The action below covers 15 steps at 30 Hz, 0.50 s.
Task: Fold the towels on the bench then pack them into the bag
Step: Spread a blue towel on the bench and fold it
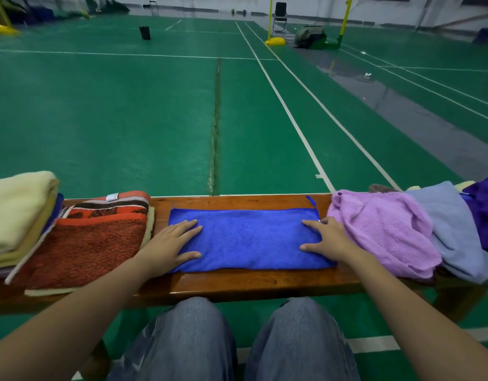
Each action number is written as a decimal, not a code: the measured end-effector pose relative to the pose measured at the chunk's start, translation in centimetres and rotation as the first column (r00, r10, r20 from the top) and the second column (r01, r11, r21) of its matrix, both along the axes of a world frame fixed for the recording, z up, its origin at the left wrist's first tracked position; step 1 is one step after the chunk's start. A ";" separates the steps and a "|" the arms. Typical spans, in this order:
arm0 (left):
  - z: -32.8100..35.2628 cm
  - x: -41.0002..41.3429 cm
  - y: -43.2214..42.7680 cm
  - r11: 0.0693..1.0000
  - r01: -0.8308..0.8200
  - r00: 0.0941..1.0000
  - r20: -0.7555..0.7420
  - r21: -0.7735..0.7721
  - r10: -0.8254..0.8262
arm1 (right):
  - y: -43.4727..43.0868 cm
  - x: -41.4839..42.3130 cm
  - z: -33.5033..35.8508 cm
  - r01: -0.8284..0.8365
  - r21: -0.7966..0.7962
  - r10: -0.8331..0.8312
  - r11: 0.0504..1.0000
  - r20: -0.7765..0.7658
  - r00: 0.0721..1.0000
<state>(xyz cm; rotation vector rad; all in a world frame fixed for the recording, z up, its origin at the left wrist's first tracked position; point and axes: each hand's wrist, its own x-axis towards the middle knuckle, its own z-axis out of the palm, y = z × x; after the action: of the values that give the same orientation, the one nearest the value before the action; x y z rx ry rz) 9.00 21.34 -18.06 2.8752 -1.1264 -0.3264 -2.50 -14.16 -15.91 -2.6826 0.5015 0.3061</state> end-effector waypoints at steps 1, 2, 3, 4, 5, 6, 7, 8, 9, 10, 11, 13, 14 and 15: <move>0.2 0.0 0.0 1.000 0.002 1.000 -0.014 0.017 -0.002 | 0.1 0.0 0.2 0.014 0.034 -0.014 0.999 0.011 1.000; 0.3 0.0 0.0 0.999 0.003 1.000 -0.027 0.038 -0.002 | 0.3 0.0 0.3 0.033 0.071 -0.035 0.997 0.026 0.999; 0.5 0.0 0.0 0.999 0.006 0.999 -0.038 0.053 -0.004 | 0.4 0.0 0.4 0.054 0.105 -0.059 0.993 0.045 0.997; 0.7 0.0 0.0 0.998 0.005 0.999 -0.047 0.062 -0.002 | 0.6 0.0 0.5 0.077 0.133 -0.085 0.988 0.060 0.995; 0.9 0.0 0.0 0.998 0.004 0.998 -0.057 0.067 0.000 | 0.7 -0.1 0.6 0.101 0.153 -0.114 0.983 0.076 0.991; 1.1 -0.1 0.0 0.997 0.003 0.998 -0.065 0.071 0.001 | 0.7 0.0 0.5 0.130 0.162 -0.146 0.978 0.090 0.985; 1.4 -0.2 -0.1 0.997 0.002 0.997 -0.072 0.074 0.003 | 0.8 -0.1 0.5 0.164 0.158 -0.181 0.974 0.099 0.978; 1.5 -0.2 -0.1 0.997 0.001 0.997 -0.073 0.076 0.004 | 0.8 -0.2 0.5 0.204 0.149 -0.220 0.968 0.100 0.970; 1.7 -0.3 -0.2 0.997 -0.001 0.997 -0.073 0.079 0.007 | 0.8 -0.4 0.5 0.243 0.141 -0.258 0.960 0.101 0.961; 1.8 -0.4 -0.3 0.997 -0.004 0.997 -0.075 0.079 0.010 | 0.9 -0.6 0.6 0.279 0.140 -0.295 0.950 0.105 0.950; 1.9 -0.4 -0.4 0.997 -0.007 0.997 -0.079 0.077 0.013 | 1.0 -0.8 0.7 0.304 0.134 -0.319 0.943 0.113 0.941; 2.0 -0.5 -0.5 0.998 -0.016 0.996 -0.089 0.068 0.022 | 1.2 -0.9 0.7 0.301 0.113 -0.314 0.947 0.131 0.940; 2.1 -0.6 -0.5 0.998 -0.020 0.995 -0.095 0.066 0.026 | 1.3 -0.9 0.7 0.285 0.127 -0.302 0.950 0.135 0.944; 2.2 -0.7 -0.5 0.998 -0.022 0.995 -0.099 0.063 0.028 | 1.4 -0.8 0.6 0.271 0.157 -0.293 0.950 0.137 0.946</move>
<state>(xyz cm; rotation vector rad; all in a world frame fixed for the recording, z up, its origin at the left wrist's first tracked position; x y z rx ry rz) 8.31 20.80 -15.89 2.8868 -1.0814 -0.5069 -3.25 -12.73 -15.31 -2.4352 0.7754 0.0417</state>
